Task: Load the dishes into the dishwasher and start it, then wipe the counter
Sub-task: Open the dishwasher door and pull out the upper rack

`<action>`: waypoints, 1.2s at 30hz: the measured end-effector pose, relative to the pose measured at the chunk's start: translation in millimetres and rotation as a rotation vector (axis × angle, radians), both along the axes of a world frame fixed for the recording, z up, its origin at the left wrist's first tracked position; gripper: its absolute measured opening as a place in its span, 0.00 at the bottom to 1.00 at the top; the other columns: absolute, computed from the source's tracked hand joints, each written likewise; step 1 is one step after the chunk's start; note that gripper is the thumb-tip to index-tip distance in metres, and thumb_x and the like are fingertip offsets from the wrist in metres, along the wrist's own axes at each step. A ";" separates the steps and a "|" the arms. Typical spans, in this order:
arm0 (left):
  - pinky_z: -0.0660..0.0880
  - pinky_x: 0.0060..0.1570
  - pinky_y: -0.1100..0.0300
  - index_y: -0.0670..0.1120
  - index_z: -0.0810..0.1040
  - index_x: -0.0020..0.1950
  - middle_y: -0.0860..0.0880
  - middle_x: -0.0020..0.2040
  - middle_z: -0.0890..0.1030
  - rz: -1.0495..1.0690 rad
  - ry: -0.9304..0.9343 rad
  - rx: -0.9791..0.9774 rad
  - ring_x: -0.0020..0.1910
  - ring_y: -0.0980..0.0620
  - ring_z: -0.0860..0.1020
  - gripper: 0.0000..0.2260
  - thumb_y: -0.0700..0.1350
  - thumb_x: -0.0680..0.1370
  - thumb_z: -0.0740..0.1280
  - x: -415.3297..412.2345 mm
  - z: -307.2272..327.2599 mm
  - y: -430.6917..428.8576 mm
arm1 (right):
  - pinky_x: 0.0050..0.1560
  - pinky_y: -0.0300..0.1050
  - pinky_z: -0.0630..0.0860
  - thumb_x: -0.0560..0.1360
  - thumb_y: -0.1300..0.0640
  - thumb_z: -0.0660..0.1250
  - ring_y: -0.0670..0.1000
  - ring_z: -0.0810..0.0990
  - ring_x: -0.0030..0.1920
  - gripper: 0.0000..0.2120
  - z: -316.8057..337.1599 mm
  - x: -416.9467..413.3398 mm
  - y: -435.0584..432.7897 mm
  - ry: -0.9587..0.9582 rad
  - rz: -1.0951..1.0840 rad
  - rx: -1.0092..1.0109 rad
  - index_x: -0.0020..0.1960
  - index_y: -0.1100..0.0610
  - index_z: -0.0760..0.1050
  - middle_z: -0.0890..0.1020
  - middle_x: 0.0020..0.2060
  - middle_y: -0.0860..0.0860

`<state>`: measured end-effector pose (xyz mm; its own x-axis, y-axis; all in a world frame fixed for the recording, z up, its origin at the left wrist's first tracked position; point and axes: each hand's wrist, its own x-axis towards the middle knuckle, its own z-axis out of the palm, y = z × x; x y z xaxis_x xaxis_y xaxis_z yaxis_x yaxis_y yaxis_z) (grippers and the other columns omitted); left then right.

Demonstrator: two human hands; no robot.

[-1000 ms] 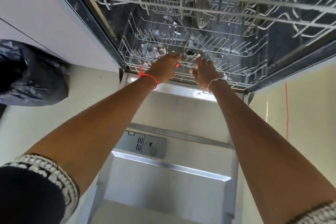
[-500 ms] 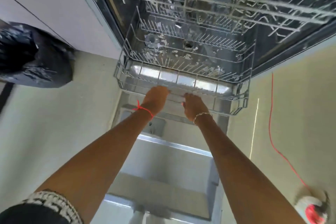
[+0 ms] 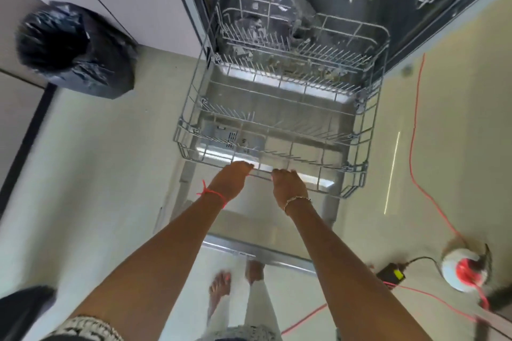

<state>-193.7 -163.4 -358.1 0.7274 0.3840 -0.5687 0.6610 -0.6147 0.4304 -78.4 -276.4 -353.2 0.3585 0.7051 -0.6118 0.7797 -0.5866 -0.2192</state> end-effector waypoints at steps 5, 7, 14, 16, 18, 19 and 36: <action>0.58 0.67 0.60 0.42 0.64 0.73 0.43 0.71 0.67 -0.023 0.002 -0.047 0.69 0.47 0.67 0.21 0.34 0.80 0.54 -43.8 3.6 -29.6 | 0.68 0.45 0.59 0.80 0.62 0.49 0.56 0.72 0.63 0.16 6.4 -46.7 -30.9 0.010 -0.029 -0.034 0.65 0.61 0.67 0.75 0.62 0.57; 0.59 0.68 0.60 0.41 0.64 0.73 0.42 0.71 0.67 -0.042 -0.004 -0.076 0.69 0.47 0.67 0.21 0.33 0.80 0.55 -56.3 6.8 -38.8 | 0.67 0.46 0.61 0.80 0.63 0.50 0.56 0.73 0.62 0.16 4.9 -60.4 -39.4 0.019 -0.032 -0.052 0.65 0.61 0.67 0.75 0.61 0.57; 0.49 0.70 0.63 0.38 0.59 0.74 0.41 0.75 0.60 -0.058 -0.057 -0.043 0.75 0.47 0.58 0.23 0.29 0.78 0.53 -88.1 15.8 -71.4 | 0.67 0.48 0.64 0.78 0.66 0.53 0.58 0.68 0.65 0.19 7.1 -99.7 -68.5 -0.006 -0.109 -0.024 0.69 0.63 0.61 0.71 0.64 0.59; 0.48 0.70 0.61 0.38 0.57 0.75 0.41 0.76 0.57 -0.081 -0.039 -0.015 0.76 0.48 0.54 0.25 0.28 0.77 0.52 -86.5 18.8 -73.1 | 0.67 0.49 0.64 0.77 0.66 0.53 0.58 0.67 0.66 0.20 7.2 -97.8 -68.2 0.013 -0.118 -0.027 0.69 0.63 0.61 0.70 0.65 0.60; 0.49 0.72 0.59 0.39 0.54 0.75 0.42 0.76 0.55 -0.108 -0.030 0.011 0.76 0.48 0.52 0.27 0.28 0.77 0.51 -86.4 19.6 -74.2 | 0.68 0.49 0.63 0.77 0.67 0.53 0.58 0.66 0.67 0.21 6.5 -96.9 -68.1 0.022 -0.124 -0.029 0.70 0.63 0.60 0.68 0.66 0.60; 0.49 0.73 0.57 0.39 0.53 0.76 0.43 0.77 0.54 -0.117 -0.027 0.014 0.76 0.49 0.51 0.28 0.27 0.76 0.52 -87.6 19.0 -74.5 | 0.68 0.49 0.63 0.77 0.67 0.54 0.58 0.65 0.68 0.22 5.9 -97.5 -69.1 0.020 -0.121 -0.032 0.71 0.63 0.58 0.67 0.66 0.60; 0.42 0.73 0.54 0.43 0.46 0.77 0.47 0.78 0.47 -0.332 0.165 0.172 0.77 0.51 0.44 0.28 0.47 0.82 0.55 -59.7 88.1 -57.8 | 0.75 0.50 0.47 0.80 0.59 0.55 0.52 0.46 0.76 0.29 73.1 -63.8 -65.8 0.057 -0.045 -0.033 0.76 0.61 0.45 0.49 0.76 0.54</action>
<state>-253.5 -221.2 -270.0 0.7319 0.2436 -0.6363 0.4666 -0.8598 0.2075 -142.2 -342.1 -280.1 0.3533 0.6683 -0.6546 0.7394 -0.6282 -0.2423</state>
